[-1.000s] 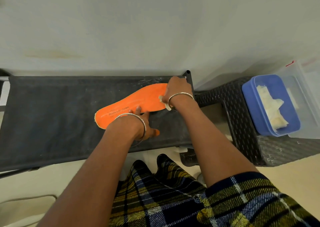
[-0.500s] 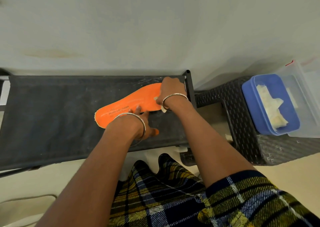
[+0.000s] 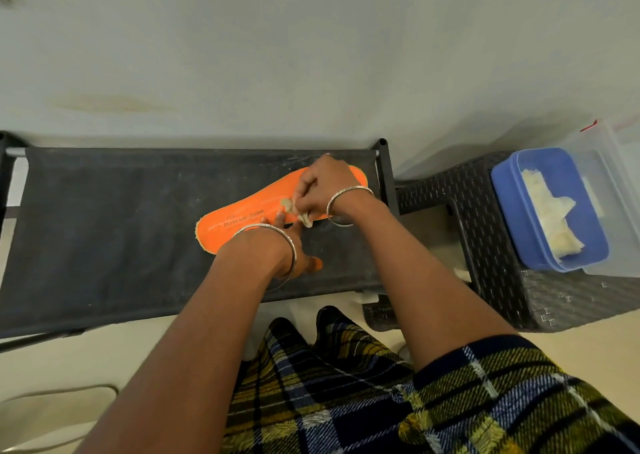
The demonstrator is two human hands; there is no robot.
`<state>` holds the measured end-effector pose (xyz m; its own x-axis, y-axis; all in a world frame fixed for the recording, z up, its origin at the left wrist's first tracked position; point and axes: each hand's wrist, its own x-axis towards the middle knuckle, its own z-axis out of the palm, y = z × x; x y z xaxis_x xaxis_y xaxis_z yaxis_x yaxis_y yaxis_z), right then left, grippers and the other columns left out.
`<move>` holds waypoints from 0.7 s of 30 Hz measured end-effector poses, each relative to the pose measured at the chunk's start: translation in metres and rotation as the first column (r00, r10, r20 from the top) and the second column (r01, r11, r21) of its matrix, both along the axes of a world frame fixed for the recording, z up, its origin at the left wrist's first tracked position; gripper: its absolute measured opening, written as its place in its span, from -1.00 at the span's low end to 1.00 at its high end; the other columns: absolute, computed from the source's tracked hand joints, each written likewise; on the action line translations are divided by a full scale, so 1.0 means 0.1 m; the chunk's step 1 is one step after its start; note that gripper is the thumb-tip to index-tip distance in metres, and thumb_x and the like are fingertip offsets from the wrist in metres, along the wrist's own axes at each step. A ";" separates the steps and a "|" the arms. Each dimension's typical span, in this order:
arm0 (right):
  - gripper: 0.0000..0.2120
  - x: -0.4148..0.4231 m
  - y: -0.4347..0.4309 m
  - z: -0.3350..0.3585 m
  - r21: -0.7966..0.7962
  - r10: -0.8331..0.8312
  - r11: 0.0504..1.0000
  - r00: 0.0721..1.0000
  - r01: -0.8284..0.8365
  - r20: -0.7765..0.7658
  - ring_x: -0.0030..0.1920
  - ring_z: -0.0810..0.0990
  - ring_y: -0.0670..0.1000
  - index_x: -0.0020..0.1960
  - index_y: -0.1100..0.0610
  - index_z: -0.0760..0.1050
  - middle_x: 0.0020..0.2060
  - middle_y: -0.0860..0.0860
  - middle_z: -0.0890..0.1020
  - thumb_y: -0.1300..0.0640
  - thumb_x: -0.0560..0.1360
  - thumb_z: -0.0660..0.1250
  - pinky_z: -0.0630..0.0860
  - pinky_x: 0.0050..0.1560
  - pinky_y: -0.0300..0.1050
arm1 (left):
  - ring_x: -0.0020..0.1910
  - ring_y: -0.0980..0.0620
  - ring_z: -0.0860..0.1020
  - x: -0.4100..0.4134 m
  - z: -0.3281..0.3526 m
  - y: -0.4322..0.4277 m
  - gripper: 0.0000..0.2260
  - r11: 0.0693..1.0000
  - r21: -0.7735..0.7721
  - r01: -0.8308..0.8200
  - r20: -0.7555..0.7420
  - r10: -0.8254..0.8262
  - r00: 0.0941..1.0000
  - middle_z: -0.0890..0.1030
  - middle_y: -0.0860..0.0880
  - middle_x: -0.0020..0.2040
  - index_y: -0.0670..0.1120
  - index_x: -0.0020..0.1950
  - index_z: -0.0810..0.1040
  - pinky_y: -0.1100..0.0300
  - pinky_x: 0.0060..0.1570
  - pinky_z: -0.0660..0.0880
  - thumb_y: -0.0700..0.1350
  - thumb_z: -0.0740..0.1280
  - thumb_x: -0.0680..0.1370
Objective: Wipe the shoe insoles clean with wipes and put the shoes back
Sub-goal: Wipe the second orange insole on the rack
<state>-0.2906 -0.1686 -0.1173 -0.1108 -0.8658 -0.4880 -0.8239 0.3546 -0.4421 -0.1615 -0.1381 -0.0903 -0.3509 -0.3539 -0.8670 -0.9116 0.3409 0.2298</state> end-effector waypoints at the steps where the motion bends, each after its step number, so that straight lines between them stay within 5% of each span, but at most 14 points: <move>1: -0.91 0.00 0.00 0.00 -0.006 0.007 1.000 1.000 -0.007 0.008 -0.34 0.66 -0.05 -0.28 0.11 0.70 -0.34 -0.02 0.70 0.28 0.28 0.50 0.67 -0.08 -0.02 | 0.56 -0.19 -0.20 0.00 0.00 0.00 -0.25 1.000 -0.001 -0.003 -0.002 0.003 1.000 -0.30 -0.07 0.57 0.07 0.58 -0.25 -0.15 0.48 -0.05 0.21 0.18 0.60; 6: -0.91 -0.12 -0.06 -0.04 -0.192 -0.172 0.970 0.978 0.147 -0.121 -0.15 0.67 -0.02 -0.21 0.11 0.69 -0.20 -0.02 0.72 0.11 0.36 0.56 0.59 0.02 -0.12 | 0.56 -0.19 -0.20 0.03 -0.06 -0.03 -0.23 1.000 0.011 0.004 0.007 -0.004 1.000 -0.32 -0.05 0.57 0.04 0.58 -0.27 -0.19 0.50 -0.02 0.23 0.17 0.59; 12: -0.94 0.01 -0.03 0.00 -0.060 0.089 0.994 0.995 -0.092 -0.048 -0.32 0.61 -0.10 -0.25 0.10 0.71 -0.33 -0.06 0.68 0.23 0.31 0.51 0.65 -0.05 -0.07 | 0.56 -0.19 -0.21 0.01 -0.04 -0.02 -0.24 1.000 0.003 -0.017 -0.006 0.017 1.000 -0.30 -0.05 0.57 0.05 0.58 -0.25 -0.16 0.50 -0.05 0.20 0.19 0.60; 17: -0.91 -0.10 -0.05 -0.13 -0.245 -0.236 0.946 0.970 0.213 -0.066 -0.16 0.67 0.02 -0.25 0.08 0.65 -0.30 -0.05 0.67 0.10 0.36 0.54 0.61 -0.01 -0.06 | 0.55 -0.20 -0.20 0.04 -0.07 -0.03 -0.23 1.000 0.010 -0.020 -0.010 0.021 1.000 -0.31 -0.05 0.57 0.02 0.58 -0.25 -0.17 0.50 -0.04 0.20 0.19 0.60; 21: -0.95 -0.05 -0.04 -0.07 -0.180 -0.089 0.980 0.995 0.079 -0.049 -0.24 0.63 -0.03 -0.22 0.10 0.66 -0.41 -0.12 0.55 0.19 0.37 0.52 0.61 0.00 -0.10 | 0.56 -0.19 -0.20 0.03 -0.06 -0.02 -0.24 1.000 0.003 -0.021 -0.008 0.021 1.000 -0.30 -0.05 0.57 0.02 0.58 -0.24 -0.17 0.50 -0.04 0.20 0.19 0.60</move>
<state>-0.2954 -0.1729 -0.1241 -0.2103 -0.9245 -0.3178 -0.8201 0.3438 -0.4575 -0.1585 -0.1400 -0.0961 -0.3504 -0.3587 -0.8652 -0.9167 0.3205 0.2384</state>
